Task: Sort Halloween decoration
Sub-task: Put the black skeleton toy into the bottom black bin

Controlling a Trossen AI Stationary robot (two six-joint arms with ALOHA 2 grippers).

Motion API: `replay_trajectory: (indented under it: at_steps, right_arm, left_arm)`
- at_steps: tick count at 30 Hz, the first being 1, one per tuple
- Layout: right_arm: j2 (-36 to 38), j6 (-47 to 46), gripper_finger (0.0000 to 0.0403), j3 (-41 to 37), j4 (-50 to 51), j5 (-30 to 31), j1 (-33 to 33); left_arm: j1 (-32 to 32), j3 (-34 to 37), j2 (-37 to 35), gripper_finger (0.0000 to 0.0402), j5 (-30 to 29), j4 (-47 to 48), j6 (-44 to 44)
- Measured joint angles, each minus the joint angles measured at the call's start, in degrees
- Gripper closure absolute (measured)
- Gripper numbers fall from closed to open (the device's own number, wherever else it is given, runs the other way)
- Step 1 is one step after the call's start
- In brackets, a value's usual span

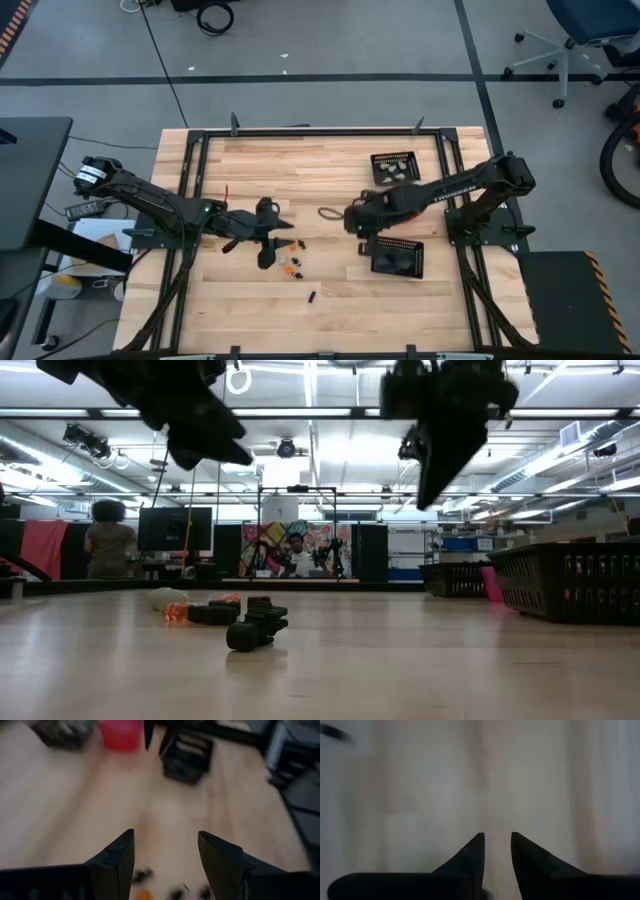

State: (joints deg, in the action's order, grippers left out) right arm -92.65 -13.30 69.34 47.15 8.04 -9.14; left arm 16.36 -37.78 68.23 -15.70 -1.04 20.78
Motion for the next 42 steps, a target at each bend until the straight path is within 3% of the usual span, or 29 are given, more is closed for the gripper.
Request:
replay_trajectory:
  at_steps: [2,7,17,24,38,42]
  right_arm:
    - [-0.7,0.3,0.0304,0.0,-4.9,-0.7,-2.3]
    - [-4.7,2.9,0.0304,1.6,-13.5,-1.7,-7.0]
    - [-22.3,13.5,0.0304,18.9,-12.9,-3.7,-13.8]
    - [-30.5,21.3,0.0291,29.0,-12.2,-3.7,-16.9]
    - [-35.7,23.8,0.0243,29.3,-17.7,-3.3,-15.4]
    - [-35.8,23.6,0.0243,29.1,-17.7,-6.7,-14.8]
  left_arm:
    - [0.0,0.0,0.0,0.0209,3.1,2.1,1.3]
    - [0.0,0.0,0.0,0.0209,3.5,2.6,2.0]
    - [0.0,0.0,0.0,0.0209,3.5,3.4,2.2]
    - [0.0,0.0,0.0,0.0209,3.5,4.4,2.4]
    - [0.0,0.0,0.0,0.0209,3.5,5.1,2.8]
    - [0.0,0.0,0.0,0.0209,3.5,5.1,2.7]
